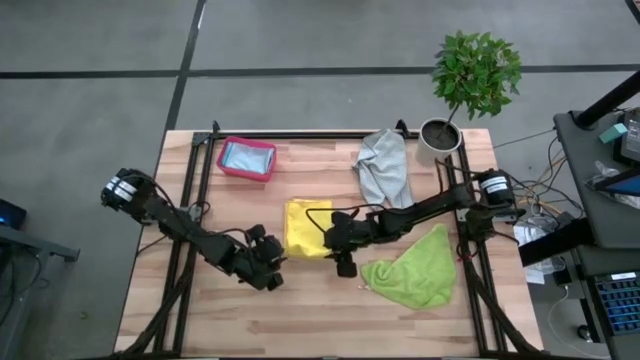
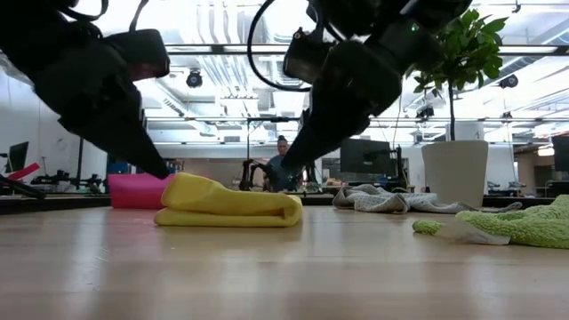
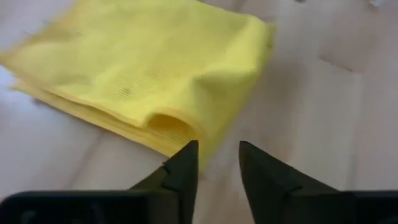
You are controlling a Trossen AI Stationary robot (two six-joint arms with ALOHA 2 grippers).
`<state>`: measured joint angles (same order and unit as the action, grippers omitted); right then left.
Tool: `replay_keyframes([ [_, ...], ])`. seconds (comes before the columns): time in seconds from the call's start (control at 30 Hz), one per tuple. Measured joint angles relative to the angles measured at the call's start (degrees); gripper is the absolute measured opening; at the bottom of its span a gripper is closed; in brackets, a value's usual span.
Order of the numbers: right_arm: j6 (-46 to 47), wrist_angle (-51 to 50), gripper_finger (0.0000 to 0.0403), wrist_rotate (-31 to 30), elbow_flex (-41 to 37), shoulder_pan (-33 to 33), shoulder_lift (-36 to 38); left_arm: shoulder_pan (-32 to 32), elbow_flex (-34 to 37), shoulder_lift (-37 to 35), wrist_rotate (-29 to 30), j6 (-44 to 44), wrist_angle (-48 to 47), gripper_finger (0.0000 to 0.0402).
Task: Fold microfiber towels
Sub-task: Fold the yellow microfiber cloth
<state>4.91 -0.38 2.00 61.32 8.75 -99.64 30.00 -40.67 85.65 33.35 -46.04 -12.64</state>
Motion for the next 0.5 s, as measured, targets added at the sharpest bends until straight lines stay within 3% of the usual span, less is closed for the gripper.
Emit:
replay_keyframes([
  [0.13, 0.0, 0.22, 0.0158, -0.05, -0.22, 0.0, 0.74, -0.36, 0.16, 1.53, 2.56, -0.04, 1.66, 0.0134],
  [0.27, 0.0, 0.5, 0.0154, -0.5, -0.64, 0.0, 0.59, -0.7, 0.1, 3.58, 2.9, -0.38, 2.06, 0.0136],
  [0.37, -0.01, 0.59, 0.0153, -0.52, -1.13, -0.02, 0.42, -0.69, 0.09, 4.11, 2.03, 1.08, 3.41, 0.0106],
  [0.5, -0.18, 0.65, 0.0156, -0.54, -1.57, -0.17, 0.42, -0.5, 0.05, 3.91, -1.75, 3.05, 3.17, 0.0027],
])
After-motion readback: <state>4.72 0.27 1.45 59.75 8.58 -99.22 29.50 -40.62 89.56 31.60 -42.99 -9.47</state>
